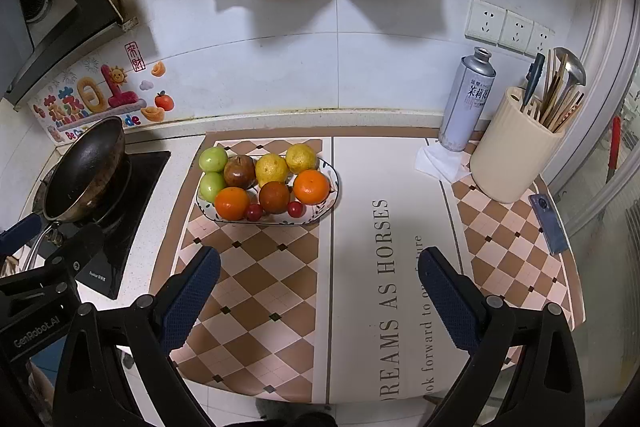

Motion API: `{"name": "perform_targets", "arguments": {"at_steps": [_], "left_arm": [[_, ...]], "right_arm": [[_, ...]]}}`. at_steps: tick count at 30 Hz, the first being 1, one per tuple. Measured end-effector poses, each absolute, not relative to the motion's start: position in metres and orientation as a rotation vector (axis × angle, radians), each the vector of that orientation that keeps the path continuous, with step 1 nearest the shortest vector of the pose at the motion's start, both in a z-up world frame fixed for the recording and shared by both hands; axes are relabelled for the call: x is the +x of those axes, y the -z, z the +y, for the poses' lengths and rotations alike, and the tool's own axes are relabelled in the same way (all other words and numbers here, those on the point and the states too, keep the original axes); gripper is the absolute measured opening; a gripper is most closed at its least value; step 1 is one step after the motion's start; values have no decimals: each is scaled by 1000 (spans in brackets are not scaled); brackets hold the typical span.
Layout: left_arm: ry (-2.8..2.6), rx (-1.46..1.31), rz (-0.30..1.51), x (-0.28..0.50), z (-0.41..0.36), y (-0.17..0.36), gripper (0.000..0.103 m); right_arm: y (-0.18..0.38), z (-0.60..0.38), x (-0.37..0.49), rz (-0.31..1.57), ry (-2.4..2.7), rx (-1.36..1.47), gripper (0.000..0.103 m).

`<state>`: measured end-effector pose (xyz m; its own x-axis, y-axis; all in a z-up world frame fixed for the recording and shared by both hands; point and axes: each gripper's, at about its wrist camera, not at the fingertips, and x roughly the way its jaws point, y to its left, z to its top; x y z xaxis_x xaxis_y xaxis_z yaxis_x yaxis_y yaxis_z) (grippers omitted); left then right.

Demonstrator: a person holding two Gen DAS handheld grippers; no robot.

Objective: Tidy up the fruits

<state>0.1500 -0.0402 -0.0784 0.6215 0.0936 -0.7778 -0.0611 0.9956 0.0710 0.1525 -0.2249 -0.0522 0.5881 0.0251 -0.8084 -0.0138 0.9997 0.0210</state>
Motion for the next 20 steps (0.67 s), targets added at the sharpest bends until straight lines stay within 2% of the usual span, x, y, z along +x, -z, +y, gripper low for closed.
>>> {"name": "perform_targets", "arguments": {"at_steps": [20], "left_arm": [[-89,34,891,149,-44,77,102]], "right_arm": [[52,-228,152,943,-17,19,101]]}}
